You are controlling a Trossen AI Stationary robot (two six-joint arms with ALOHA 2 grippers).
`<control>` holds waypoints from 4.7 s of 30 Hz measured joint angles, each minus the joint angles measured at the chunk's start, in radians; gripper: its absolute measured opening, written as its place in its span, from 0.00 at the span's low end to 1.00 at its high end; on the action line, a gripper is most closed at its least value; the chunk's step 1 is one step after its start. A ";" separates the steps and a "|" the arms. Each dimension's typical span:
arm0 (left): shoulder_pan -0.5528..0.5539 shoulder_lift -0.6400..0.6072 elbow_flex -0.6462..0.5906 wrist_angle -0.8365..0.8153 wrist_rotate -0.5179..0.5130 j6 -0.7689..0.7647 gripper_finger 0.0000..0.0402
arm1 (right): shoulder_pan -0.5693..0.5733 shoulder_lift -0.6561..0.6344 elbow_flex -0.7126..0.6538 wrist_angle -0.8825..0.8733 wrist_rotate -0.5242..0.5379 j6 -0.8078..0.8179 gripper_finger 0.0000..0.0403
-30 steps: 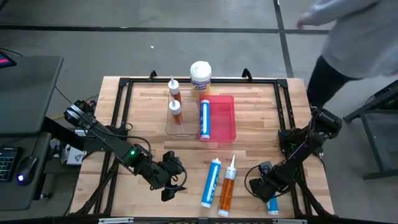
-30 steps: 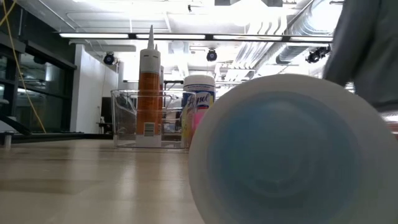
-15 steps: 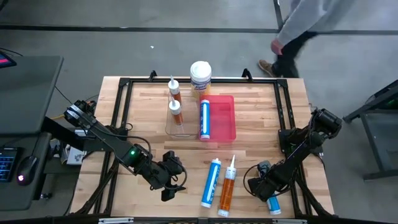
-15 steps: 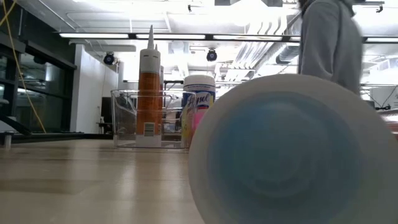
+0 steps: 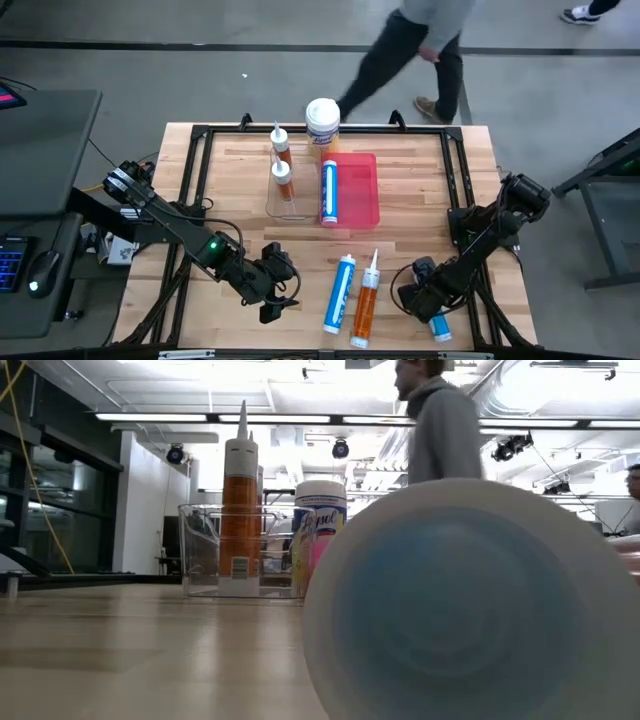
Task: Pick & place silicon tubes, Sealant and Lysol wipes
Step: Put the right blue sealant into the pink container
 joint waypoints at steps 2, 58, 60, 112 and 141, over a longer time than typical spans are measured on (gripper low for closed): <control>0.000 0.000 0.000 0.000 0.000 0.000 0.86 | -0.006 -0.015 -0.003 -0.007 0.040 -0.008 0.52; 0.000 0.000 0.000 0.000 0.003 0.000 0.86 | -0.598 -0.505 0.120 0.537 0.378 -1.356 0.52; 0.000 0.000 0.000 0.000 0.003 0.000 0.86 | -0.629 -0.499 0.155 0.537 0.367 -1.447 0.52; 0.000 0.000 0.000 0.015 0.004 0.000 0.86 | -1.142 0.009 0.248 0.421 0.065 -1.034 0.52; 0.000 0.000 0.000 0.050 0.002 0.000 0.86 | -1.147 0.123 0.248 0.449 0.022 -0.960 0.52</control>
